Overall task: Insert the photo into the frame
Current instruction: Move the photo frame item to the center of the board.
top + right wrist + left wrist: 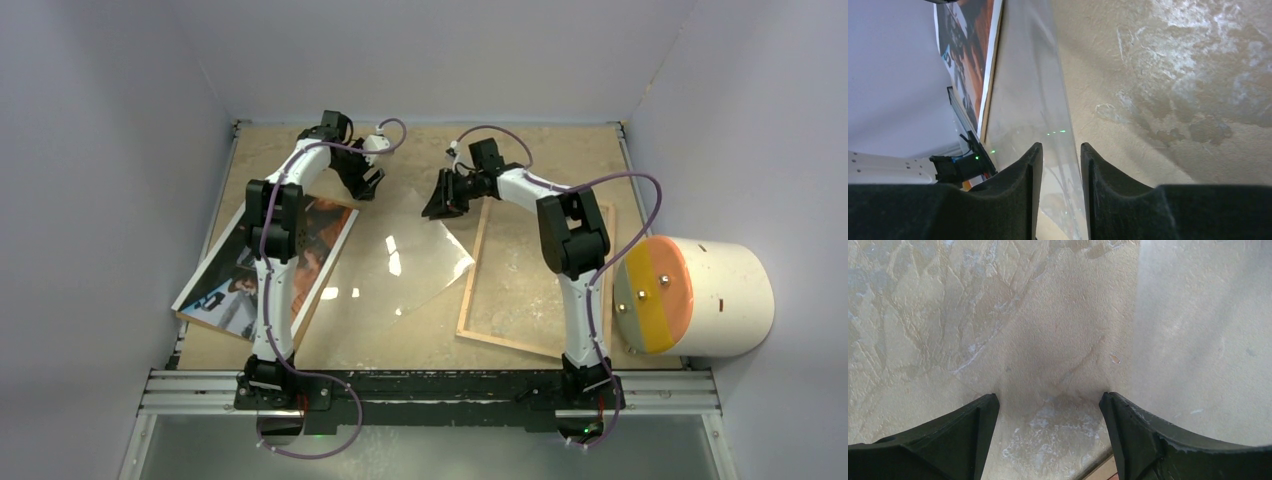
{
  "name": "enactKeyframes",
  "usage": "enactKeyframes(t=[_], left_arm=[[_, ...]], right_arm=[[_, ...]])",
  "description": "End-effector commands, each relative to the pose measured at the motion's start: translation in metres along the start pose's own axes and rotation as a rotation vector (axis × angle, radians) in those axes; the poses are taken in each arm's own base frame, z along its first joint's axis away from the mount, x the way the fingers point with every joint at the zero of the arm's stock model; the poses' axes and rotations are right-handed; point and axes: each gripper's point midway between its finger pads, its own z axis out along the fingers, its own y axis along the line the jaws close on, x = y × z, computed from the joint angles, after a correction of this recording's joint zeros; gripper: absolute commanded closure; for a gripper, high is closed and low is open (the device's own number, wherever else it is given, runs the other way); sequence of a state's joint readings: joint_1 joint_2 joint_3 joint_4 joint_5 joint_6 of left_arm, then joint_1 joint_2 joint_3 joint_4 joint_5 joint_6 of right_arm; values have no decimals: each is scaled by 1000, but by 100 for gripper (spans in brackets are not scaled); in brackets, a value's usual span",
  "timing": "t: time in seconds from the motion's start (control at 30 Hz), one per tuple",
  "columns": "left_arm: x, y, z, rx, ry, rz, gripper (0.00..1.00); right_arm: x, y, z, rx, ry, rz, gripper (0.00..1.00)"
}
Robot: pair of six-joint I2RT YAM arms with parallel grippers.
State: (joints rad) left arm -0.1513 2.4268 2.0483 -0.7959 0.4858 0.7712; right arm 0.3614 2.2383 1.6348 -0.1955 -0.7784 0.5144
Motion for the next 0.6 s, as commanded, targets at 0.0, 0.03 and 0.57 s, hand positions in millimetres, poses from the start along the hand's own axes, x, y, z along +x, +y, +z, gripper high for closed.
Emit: enactKeyframes(t=[0.0,0.03,0.57], left_arm=[[95,-81,37,270,281,-185,20],[96,-81,37,271,283,-187,20],[-1,-30,-14,75,80,-217,1]], right_arm=[[11,9,-2,-33,29,-20,67],[15,8,0,-36,39,-15,75],[-37,38,-162,137,-465,102,100]])
